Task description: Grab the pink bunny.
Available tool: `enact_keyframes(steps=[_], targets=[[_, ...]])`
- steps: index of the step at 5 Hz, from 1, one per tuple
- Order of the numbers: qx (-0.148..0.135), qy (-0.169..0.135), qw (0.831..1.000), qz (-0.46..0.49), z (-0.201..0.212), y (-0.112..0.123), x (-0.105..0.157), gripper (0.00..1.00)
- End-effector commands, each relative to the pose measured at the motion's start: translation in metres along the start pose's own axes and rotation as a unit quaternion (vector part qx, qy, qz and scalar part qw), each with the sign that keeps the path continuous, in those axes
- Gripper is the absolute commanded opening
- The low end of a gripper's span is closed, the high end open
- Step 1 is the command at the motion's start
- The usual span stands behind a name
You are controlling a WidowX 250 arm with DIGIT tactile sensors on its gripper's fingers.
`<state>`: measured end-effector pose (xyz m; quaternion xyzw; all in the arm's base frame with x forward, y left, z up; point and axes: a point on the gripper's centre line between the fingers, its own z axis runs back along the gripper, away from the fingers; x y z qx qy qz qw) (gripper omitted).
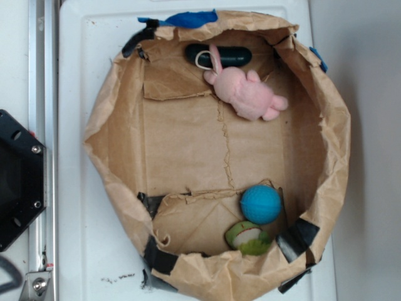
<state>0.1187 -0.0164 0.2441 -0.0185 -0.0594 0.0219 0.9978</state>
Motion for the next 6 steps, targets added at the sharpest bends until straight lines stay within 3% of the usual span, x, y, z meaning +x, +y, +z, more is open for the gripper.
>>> enact_keyframes(steps=[1, 4, 5, 6], targets=[[0.0, 0.0, 1.0, 0.0, 0.0, 0.0, 0.0, 1.0], [0.01, -0.015, 1.0, -0.025, -0.024, 0.018, 0.118, 1.0], [0.007, -0.028, 0.99, -0.135, -0.036, 0.024, 0.139, 1.0], [-0.013, -0.052, 0.965, -0.256, -0.047, 0.025, 0.145, 1.0]])
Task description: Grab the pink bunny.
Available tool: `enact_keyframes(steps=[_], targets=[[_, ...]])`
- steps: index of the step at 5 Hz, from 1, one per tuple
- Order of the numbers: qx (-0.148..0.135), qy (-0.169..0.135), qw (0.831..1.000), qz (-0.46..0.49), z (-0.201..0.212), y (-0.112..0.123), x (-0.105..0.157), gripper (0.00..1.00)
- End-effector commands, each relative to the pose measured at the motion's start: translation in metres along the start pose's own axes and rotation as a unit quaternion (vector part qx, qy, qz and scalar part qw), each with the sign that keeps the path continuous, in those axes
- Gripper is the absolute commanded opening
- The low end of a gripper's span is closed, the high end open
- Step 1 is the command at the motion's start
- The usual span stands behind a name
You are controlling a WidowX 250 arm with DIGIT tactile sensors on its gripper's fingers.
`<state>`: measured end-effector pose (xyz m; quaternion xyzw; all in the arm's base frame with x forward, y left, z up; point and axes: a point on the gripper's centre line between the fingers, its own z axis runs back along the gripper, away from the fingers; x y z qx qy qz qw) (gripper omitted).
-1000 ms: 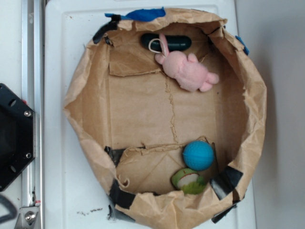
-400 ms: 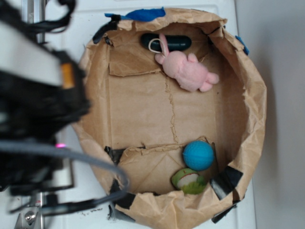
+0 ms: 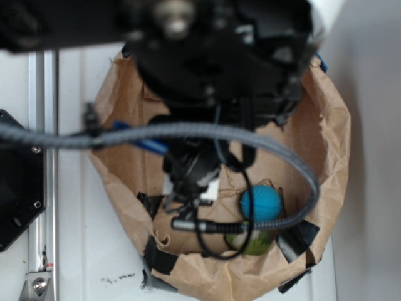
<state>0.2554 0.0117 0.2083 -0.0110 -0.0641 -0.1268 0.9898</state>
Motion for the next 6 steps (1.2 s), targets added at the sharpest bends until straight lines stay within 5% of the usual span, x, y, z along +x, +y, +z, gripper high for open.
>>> enact_keyframes(steps=[1, 3, 4, 6], targets=[[0.001, -0.062, 0.97, -0.235, -0.01, 0.02, 0.016, 1.0], [-0.012, -0.077, 0.945, -0.318, -0.051, 0.037, 0.017, 1.0], [0.006, -0.071, 0.947, -0.312, -0.074, 0.032, 0.006, 1.0], [-0.015, -0.124, 0.959, -0.255, -0.095, 0.033, 0.015, 1.0]])
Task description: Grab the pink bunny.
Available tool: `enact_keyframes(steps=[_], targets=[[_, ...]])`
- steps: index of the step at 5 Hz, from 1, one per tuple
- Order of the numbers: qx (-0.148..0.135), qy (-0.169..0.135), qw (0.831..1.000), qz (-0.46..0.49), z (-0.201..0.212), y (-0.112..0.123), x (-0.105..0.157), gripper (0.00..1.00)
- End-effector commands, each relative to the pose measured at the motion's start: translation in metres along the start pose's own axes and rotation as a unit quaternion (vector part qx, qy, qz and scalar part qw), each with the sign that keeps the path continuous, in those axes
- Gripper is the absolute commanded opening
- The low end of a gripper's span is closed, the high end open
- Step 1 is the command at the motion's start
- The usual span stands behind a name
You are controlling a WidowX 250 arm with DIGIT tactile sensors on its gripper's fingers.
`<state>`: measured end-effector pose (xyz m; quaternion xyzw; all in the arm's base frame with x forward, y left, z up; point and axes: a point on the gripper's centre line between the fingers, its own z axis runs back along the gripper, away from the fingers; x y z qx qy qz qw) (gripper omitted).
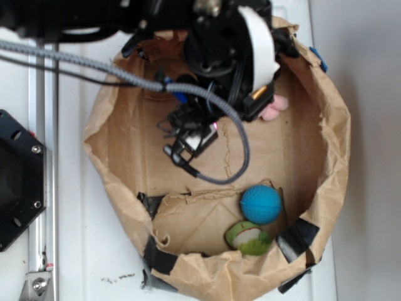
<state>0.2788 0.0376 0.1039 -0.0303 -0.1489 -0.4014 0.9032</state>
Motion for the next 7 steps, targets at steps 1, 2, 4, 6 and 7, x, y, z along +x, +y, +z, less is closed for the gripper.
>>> enact_keyframes(steps=[1, 2, 4, 6, 7], targets=[[0.035, -0.005, 0.999, 0.028, -0.007, 0.019, 0.005, 1.0], [0.041, 0.007, 0.999, 0.023, -0.018, 0.023, 0.003, 1.0], [0.041, 0.007, 0.999, 0.023, -0.018, 0.023, 0.003, 1.0], [0.041, 0.007, 0.999, 0.023, -0.018, 0.023, 0.003, 1.0], [0.067, 0.032, 0.997, 0.012, -0.038, 0.028, -0.004, 1.0]])
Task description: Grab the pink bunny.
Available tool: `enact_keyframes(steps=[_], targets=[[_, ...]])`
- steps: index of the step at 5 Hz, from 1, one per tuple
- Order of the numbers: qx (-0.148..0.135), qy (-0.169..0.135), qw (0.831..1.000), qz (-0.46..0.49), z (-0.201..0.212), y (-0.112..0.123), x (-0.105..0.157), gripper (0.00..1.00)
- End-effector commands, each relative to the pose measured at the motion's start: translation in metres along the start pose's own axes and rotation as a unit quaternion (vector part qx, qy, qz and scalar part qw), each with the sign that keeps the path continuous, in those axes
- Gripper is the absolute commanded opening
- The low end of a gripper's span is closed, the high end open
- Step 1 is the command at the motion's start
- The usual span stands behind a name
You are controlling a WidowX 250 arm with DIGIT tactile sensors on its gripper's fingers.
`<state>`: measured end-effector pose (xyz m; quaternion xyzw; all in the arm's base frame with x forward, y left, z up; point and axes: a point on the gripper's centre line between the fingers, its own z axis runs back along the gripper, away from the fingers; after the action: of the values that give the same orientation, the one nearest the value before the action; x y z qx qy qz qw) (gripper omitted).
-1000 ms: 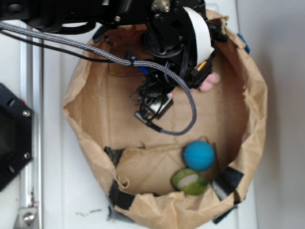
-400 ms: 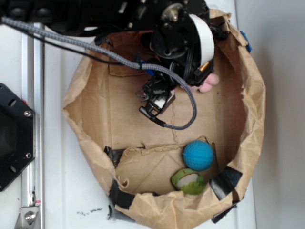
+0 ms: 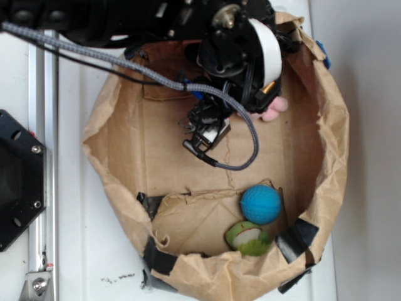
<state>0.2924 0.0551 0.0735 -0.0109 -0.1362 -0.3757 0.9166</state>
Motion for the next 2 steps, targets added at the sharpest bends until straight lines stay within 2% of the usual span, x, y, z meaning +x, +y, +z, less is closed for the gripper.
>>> enact_keyframes(steps=[1, 2], targets=[[0.047, 0.02, 0.999, -0.015, -0.0178, 0.0121, 0.0089, 1.0], [0.044, 0.019, 0.999, -0.015, -0.0208, 0.0149, 0.0086, 0.89]])
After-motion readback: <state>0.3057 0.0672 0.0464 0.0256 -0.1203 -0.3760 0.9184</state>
